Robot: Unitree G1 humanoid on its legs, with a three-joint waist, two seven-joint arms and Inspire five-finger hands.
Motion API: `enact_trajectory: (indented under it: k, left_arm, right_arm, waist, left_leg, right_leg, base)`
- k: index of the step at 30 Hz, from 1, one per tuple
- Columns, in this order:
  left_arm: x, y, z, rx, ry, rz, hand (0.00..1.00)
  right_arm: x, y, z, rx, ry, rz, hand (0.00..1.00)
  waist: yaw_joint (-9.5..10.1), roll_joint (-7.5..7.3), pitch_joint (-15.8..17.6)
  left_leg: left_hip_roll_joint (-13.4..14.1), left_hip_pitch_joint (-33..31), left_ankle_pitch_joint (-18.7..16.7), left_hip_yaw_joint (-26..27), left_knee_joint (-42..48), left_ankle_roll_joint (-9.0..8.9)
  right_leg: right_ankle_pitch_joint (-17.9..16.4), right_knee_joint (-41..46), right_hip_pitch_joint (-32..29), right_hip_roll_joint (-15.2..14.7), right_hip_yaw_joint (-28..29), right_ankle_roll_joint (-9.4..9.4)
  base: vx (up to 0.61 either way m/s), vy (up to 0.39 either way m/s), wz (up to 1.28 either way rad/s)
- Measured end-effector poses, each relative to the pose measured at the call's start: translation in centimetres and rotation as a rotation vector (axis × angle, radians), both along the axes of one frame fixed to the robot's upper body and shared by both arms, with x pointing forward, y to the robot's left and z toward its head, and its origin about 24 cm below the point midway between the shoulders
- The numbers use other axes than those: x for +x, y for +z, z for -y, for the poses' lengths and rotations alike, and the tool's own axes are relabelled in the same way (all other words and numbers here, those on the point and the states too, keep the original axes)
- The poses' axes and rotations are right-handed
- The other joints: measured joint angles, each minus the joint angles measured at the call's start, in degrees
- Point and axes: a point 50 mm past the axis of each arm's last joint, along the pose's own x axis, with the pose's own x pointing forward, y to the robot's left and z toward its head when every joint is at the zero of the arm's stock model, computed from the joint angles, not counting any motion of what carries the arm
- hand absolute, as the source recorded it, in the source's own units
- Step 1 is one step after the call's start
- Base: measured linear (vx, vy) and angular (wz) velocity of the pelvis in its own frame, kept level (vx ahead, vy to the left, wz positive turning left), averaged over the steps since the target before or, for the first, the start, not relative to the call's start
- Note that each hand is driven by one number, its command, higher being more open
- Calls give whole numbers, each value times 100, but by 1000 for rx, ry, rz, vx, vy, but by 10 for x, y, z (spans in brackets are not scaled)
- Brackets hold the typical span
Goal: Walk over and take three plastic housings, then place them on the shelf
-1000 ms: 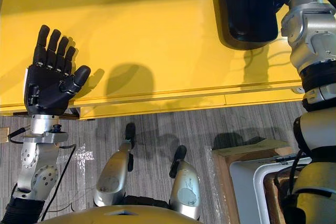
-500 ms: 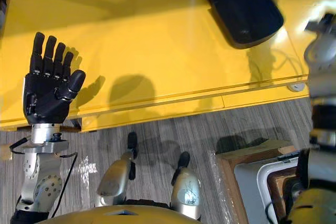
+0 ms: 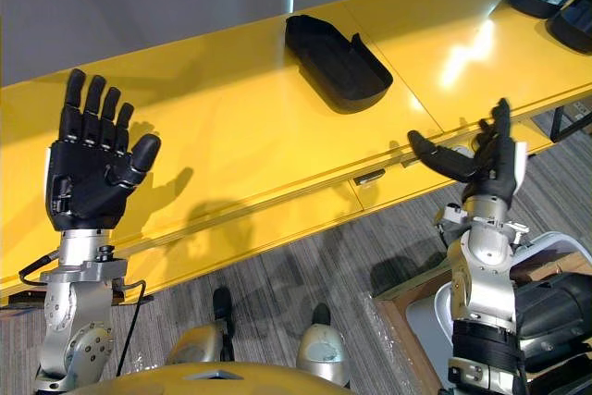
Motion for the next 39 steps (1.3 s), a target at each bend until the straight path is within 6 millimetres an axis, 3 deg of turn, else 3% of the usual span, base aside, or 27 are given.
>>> enact_trajectory:
  k: [5,11,19,25,33,39]
  left_arm:
    - [1,-1,1,25,-24,-7,100]
    - [9,12,6,37,-88,75,100]
    - [22,39,24,80,-193,200,100]
    - [32,60,28,39,-239,298,100]
    - [51,54,41,55,-317,271,100]
    - [52,54,41,62,-323,273,100]
  right_arm:
    - [6,5,-4,34,74,39,100]
    - [33,29,-4,121,126,195,100]
    - [65,96,-5,17,213,361,100]
    - [91,148,-4,-44,245,401,100]
    - [111,134,-10,12,325,284,100]
    - [118,139,-14,36,422,275,100]
  waist:
    - [39,-50,-16]
    - [100,-87,4]
    - [135,-232,353]
    - [159,0,953]
    - [319,35,1025]
    - [318,63,1107]
  left_leg:
    - [-1,-8,11,-8,0,13]
    - [1,-192,33,-23,36,26]
    - [-1,-569,20,-41,397,75]
    - [6,-845,-49,-134,649,97]
    - [25,-1023,-56,-141,723,122]
    - [40,-1083,-149,-184,871,106]
  right_leg:
    - [56,-39,23,4,-13,-8]
    - [111,-61,-174,4,-9,-9]
    - [257,-17,-389,-20,46,-39]
    - [255,140,-600,-36,36,-41]
    - [241,209,-774,-21,51,-75]
    - [184,306,-796,-22,20,-133]
  base:
    - [-37,8,2]
    - [-70,10,1]
    - [-9,3,-2]
    - [-50,1,3]
    - [25,-14,0]
    - [-2,-4,1]
